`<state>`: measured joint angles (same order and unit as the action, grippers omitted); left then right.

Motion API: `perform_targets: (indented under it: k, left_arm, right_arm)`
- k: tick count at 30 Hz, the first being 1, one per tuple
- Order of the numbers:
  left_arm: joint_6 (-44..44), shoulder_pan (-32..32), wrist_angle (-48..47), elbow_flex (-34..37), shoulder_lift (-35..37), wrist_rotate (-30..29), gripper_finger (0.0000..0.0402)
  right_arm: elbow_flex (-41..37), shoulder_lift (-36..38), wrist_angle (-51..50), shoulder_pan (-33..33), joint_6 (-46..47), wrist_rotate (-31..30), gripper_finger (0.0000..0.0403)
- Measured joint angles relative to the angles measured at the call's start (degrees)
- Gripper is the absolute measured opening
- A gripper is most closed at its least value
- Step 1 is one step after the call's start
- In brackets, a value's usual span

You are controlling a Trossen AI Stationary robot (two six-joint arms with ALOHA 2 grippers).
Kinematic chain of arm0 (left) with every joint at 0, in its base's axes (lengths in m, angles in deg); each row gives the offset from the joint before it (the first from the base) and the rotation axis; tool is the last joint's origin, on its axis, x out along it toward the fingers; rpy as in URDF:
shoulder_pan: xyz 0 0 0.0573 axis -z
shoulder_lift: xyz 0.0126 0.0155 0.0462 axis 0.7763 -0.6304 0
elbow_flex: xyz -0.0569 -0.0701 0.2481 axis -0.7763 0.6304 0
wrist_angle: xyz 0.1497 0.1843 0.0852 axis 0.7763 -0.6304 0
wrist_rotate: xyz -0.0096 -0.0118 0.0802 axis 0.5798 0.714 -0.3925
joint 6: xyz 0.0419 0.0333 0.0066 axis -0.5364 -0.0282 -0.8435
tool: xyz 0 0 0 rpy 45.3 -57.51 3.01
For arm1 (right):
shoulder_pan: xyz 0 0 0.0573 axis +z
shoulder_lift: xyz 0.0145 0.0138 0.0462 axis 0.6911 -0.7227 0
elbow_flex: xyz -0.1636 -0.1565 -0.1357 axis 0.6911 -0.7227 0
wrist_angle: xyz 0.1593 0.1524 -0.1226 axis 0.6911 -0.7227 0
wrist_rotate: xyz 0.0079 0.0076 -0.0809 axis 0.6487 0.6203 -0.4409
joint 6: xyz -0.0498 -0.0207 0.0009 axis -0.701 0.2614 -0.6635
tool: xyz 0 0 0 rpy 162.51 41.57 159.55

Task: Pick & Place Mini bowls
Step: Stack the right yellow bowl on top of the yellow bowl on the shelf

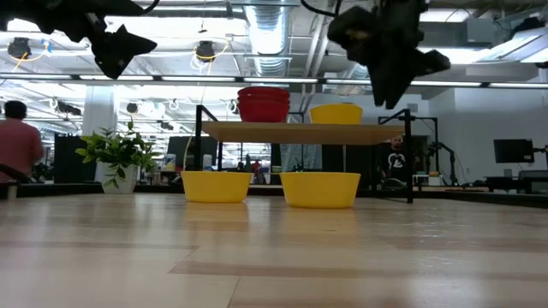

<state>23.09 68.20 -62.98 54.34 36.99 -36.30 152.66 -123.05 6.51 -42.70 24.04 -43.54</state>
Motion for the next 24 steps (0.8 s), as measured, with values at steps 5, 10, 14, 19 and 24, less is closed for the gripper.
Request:
perform_targets:
  k: [5,10,14,19,24]
  left_arm:
    - [-0.02,0.0,0.0,-0.02,0.0,1.11,0.0242]
    - [0.29,0.0,0.0,-0.02,0.0,1.11,0.0242]
    - [0.46,0.0,0.0,-0.04,0.0,1.13,0.0242]
    - [0.62,0.0,0.02,-0.04,0.04,1.13,0.0242]
    - [0.22,0.0,0.02,-0.04,0.04,1.13,0.0242]
  right_arm:
    - [-4.66,0.29,6.03,1.19,9.05,-1.77,0.0077]
    - [-7.13,-0.01,13.06,2.48,14.51,-2.63,0.0077]
    - [-8.58,-0.08,17.37,1.8,15.93,-3.44,0.0077]
    - [-9.79,-0.1,17.75,0.93,17.64,-3.89,0.0077]
    - [-9.83,-0.1,17.83,0.8,20.91,-4.0,0.0077]
